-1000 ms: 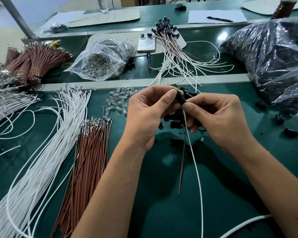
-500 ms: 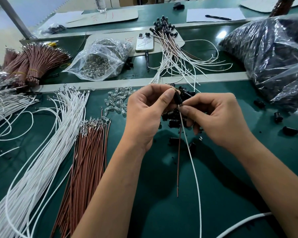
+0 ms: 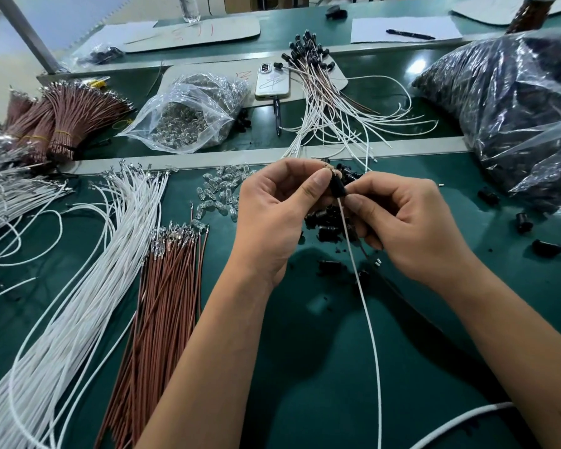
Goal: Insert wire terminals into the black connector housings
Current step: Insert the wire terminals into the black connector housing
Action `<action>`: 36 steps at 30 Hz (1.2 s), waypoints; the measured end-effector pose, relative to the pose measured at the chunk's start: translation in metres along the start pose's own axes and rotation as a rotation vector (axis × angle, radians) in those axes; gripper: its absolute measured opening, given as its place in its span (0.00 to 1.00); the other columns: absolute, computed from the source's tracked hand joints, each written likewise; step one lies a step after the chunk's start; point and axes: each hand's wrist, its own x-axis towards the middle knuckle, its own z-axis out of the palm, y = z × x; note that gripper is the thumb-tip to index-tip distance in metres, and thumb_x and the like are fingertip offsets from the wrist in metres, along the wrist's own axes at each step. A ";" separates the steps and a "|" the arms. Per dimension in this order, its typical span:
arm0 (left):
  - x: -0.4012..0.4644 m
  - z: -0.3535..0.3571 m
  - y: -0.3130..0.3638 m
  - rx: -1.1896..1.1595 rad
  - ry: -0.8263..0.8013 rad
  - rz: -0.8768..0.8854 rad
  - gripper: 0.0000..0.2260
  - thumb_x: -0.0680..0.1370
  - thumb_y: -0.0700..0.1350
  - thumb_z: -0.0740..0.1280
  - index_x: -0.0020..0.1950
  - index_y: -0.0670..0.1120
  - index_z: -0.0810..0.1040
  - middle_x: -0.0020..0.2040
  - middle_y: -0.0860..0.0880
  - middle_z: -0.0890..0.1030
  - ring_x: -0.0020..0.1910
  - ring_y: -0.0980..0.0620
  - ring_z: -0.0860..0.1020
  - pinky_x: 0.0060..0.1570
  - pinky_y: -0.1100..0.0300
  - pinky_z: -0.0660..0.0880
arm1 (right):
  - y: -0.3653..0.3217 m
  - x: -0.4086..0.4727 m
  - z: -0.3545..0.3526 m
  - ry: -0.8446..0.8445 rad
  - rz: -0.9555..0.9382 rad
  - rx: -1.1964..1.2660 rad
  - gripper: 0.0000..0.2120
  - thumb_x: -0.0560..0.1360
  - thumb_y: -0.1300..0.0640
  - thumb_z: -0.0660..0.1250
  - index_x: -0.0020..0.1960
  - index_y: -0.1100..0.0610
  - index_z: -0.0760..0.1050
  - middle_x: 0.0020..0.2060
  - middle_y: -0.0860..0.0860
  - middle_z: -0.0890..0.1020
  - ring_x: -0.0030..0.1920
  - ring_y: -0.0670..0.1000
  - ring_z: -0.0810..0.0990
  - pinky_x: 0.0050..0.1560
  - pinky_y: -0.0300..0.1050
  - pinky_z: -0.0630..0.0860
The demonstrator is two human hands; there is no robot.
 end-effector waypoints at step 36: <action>0.001 -0.001 -0.004 0.096 0.024 -0.009 0.05 0.80 0.35 0.69 0.46 0.43 0.82 0.43 0.45 0.85 0.42 0.51 0.82 0.44 0.60 0.80 | -0.005 -0.002 0.003 0.020 0.066 0.109 0.02 0.77 0.65 0.74 0.45 0.61 0.84 0.30 0.58 0.83 0.29 0.54 0.82 0.31 0.43 0.81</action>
